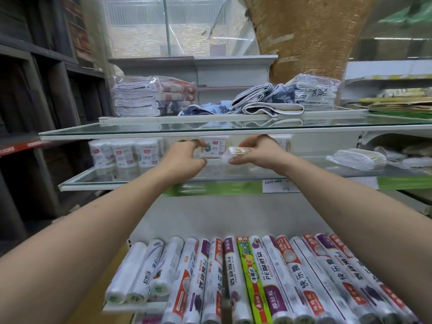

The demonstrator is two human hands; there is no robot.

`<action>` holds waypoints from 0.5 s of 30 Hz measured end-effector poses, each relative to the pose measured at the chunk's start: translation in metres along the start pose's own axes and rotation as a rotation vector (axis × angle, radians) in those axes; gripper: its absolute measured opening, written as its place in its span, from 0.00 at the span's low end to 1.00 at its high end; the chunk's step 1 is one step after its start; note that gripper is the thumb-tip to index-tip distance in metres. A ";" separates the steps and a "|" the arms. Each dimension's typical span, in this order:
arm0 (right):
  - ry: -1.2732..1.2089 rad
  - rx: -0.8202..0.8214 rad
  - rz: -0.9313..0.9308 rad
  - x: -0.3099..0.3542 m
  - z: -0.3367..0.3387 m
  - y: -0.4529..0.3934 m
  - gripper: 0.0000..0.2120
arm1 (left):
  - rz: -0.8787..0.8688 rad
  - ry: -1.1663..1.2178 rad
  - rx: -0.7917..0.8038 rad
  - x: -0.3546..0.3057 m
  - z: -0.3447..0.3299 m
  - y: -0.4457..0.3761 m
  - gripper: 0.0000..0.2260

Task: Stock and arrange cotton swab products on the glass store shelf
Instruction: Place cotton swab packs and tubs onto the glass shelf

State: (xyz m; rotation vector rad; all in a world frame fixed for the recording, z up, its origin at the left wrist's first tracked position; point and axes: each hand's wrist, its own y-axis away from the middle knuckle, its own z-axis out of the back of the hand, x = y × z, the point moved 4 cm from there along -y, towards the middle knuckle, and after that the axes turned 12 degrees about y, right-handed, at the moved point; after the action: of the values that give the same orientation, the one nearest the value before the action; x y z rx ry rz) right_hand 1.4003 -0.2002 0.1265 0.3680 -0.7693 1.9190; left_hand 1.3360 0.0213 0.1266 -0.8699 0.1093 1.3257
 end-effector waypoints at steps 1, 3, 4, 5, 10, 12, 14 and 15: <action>0.034 -0.031 -0.005 0.006 -0.003 0.000 0.30 | 0.001 0.003 -0.001 0.002 0.001 0.001 0.22; 0.090 -0.073 -0.006 0.015 -0.010 0.000 0.35 | -0.004 0.006 0.000 0.004 0.003 0.004 0.23; 0.102 -0.087 -0.004 0.018 -0.013 -0.001 0.37 | -0.008 0.006 0.001 0.005 0.004 0.005 0.24; 0.104 -0.104 -0.002 0.021 -0.016 -0.001 0.38 | -0.009 0.009 0.005 0.007 0.004 0.006 0.25; 0.147 -0.181 -0.018 0.033 -0.028 0.002 0.37 | -0.021 0.021 0.023 0.017 0.006 0.010 0.28; 0.142 -0.188 -0.014 0.040 -0.030 0.003 0.33 | -0.042 0.019 0.021 0.019 0.008 0.011 0.29; 0.140 -0.192 -0.007 0.046 -0.032 0.004 0.31 | -0.063 0.015 0.019 0.019 0.009 0.010 0.31; 0.142 -0.195 -0.006 0.049 -0.034 0.005 0.30 | -0.072 0.010 0.020 0.019 0.010 0.009 0.33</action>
State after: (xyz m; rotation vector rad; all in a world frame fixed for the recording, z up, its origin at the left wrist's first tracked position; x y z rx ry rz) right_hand 1.3759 -0.1452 0.1269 0.1123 -0.8505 1.8236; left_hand 1.3298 0.0423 0.1187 -0.8561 0.0981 1.2508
